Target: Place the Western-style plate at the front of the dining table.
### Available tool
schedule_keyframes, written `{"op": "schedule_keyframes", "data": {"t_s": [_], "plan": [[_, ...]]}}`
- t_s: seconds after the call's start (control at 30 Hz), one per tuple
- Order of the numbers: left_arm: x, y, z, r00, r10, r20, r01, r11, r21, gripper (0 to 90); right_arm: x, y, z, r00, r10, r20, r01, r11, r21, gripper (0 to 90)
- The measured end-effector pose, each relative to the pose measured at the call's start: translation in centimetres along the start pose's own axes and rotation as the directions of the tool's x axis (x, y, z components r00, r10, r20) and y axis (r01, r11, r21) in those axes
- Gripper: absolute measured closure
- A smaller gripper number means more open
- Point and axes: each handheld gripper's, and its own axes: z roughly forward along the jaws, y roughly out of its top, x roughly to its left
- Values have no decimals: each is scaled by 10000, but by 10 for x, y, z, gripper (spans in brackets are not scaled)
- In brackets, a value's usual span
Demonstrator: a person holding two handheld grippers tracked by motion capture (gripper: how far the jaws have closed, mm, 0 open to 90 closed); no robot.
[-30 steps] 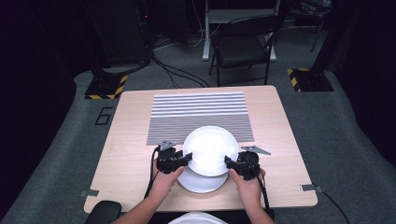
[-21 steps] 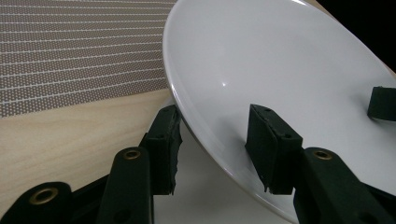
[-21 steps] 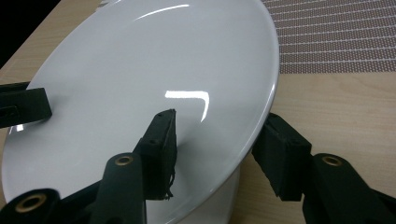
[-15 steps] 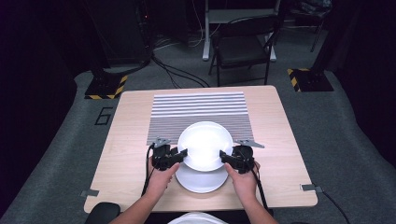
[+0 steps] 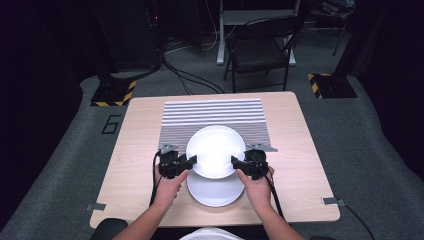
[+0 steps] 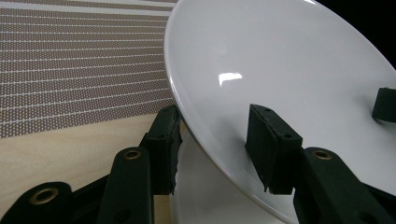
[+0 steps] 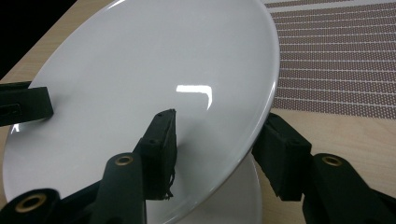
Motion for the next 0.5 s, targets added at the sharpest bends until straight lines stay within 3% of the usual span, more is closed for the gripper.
{"op": "schedule_keyframes", "data": {"t_s": [0.5], "plan": [[6,11,1,9997,80,-210,-84,9998,-202,554,2,13,10,9999,-116,-67,117,9999,39,494]]}}
